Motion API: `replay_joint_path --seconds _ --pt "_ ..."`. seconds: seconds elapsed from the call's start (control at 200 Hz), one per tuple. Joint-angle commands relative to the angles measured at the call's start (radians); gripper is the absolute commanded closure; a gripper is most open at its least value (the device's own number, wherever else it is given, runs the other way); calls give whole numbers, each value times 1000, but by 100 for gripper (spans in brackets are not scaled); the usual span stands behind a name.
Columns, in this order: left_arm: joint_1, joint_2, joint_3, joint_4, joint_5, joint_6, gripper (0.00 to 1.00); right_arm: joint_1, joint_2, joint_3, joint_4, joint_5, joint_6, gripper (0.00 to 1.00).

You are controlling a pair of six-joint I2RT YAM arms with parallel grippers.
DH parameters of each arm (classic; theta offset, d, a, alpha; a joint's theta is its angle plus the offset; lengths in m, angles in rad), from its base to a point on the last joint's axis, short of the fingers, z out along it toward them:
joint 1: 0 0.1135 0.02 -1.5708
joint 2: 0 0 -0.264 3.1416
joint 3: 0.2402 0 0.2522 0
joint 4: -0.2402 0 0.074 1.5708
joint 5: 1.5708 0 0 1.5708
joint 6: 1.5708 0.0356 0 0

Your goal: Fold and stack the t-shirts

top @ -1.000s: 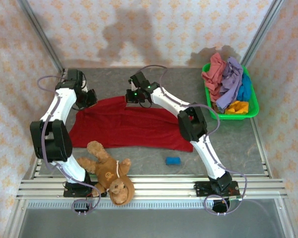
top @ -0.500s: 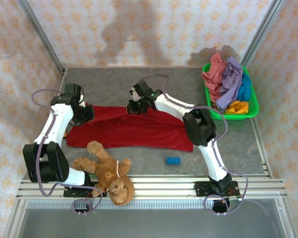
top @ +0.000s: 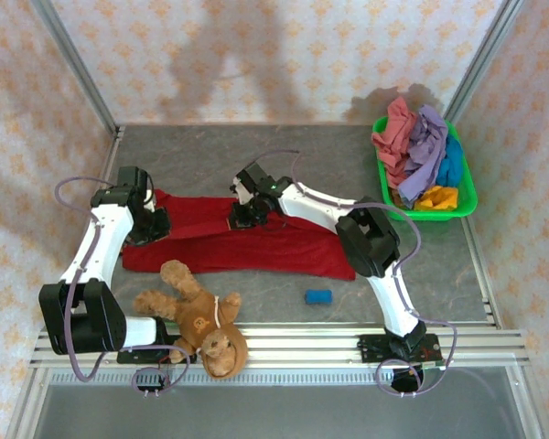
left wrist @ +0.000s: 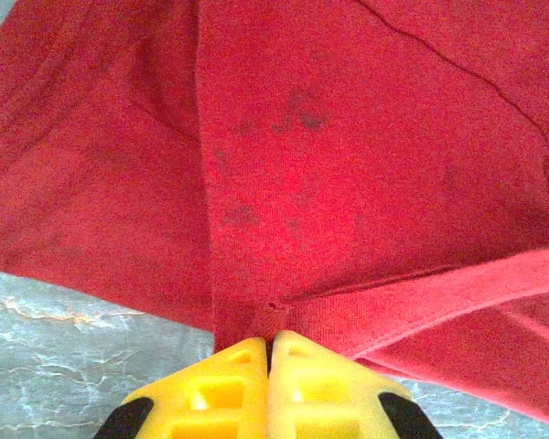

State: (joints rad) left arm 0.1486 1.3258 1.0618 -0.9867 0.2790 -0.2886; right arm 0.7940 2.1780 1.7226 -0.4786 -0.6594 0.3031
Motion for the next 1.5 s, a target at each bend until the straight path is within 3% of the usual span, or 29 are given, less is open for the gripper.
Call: replay_joint_path --seconds 0.0,0.491,0.616,0.661,0.706,0.741,0.831,0.991,1.171,1.492 --pt "20 29 56 -77 -29 46 100 4 -56 -17 -44 3 -19 100" --pt "25 151 59 -141 -12 63 100 43 -28 21 -210 40 -48 100" --pt "26 183 64 -168 -9 66 87 45 -71 0 -225 32 -57 100" --pt "25 182 70 -179 -38 65 80 45 -83 -5 -237 31 -61 92" --pt "26 181 83 -196 -84 63 69 45 -97 -2 -262 35 -68 73" --pt "27 179 98 -209 -117 63 64 45 -106 0 -276 37 -75 66" --pt "30 178 155 -230 -150 62 55 45 -129 7 -312 47 -90 60" --pt "35 210 257 -206 -85 47 51 39 -183 28 -374 122 -119 57" --pt "33 351 329 -115 58 23 51 -27 -213 12 -345 171 -89 56" --pt "-73 483 345 -30 114 -8 52 -154 -69 132 -338 111 -82 56"
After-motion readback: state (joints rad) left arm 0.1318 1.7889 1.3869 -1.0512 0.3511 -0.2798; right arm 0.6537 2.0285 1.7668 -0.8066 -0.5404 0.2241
